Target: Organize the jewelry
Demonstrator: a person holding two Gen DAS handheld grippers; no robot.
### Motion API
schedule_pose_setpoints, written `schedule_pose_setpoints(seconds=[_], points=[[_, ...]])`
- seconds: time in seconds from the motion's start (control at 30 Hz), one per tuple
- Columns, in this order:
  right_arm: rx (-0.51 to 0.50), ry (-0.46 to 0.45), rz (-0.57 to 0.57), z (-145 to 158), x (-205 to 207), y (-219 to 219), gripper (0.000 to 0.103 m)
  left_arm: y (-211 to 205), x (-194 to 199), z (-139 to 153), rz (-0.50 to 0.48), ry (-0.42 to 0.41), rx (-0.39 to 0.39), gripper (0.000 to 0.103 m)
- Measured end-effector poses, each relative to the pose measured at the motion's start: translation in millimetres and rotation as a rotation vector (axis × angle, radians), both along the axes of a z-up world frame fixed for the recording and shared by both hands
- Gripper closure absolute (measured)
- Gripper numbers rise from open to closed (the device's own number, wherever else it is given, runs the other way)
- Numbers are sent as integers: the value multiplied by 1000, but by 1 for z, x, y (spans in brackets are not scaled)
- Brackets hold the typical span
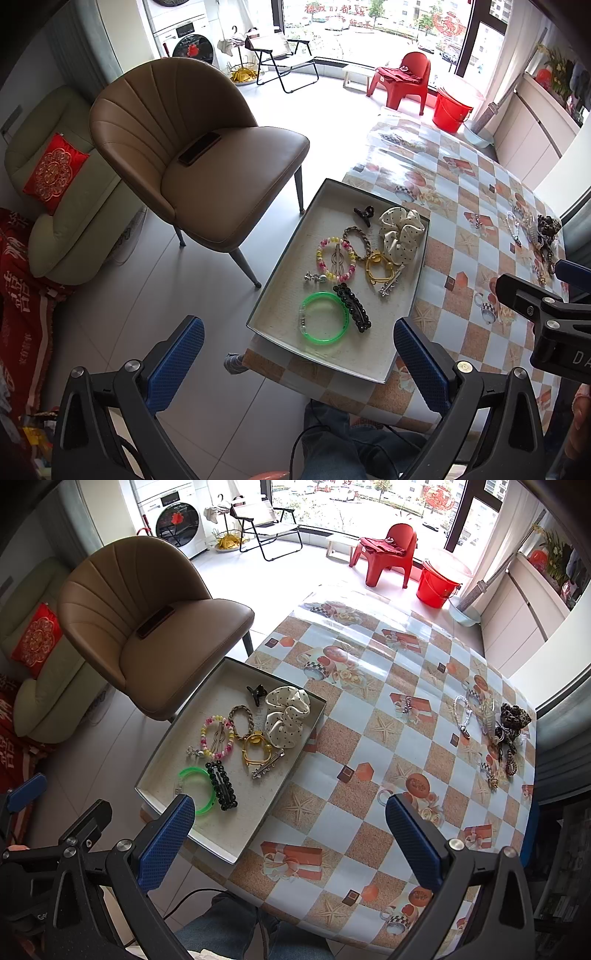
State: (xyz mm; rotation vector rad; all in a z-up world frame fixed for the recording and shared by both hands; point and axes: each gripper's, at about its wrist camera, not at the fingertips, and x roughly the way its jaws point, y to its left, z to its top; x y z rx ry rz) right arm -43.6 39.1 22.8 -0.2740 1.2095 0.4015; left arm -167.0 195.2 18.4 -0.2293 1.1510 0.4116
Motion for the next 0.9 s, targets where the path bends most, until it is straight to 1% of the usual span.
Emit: schedule_pose_setpoints(seconds=[0.9], points=[[3, 0, 1, 0, 0, -1, 0, 1, -1, 0, 2, 2, 6, 0]])
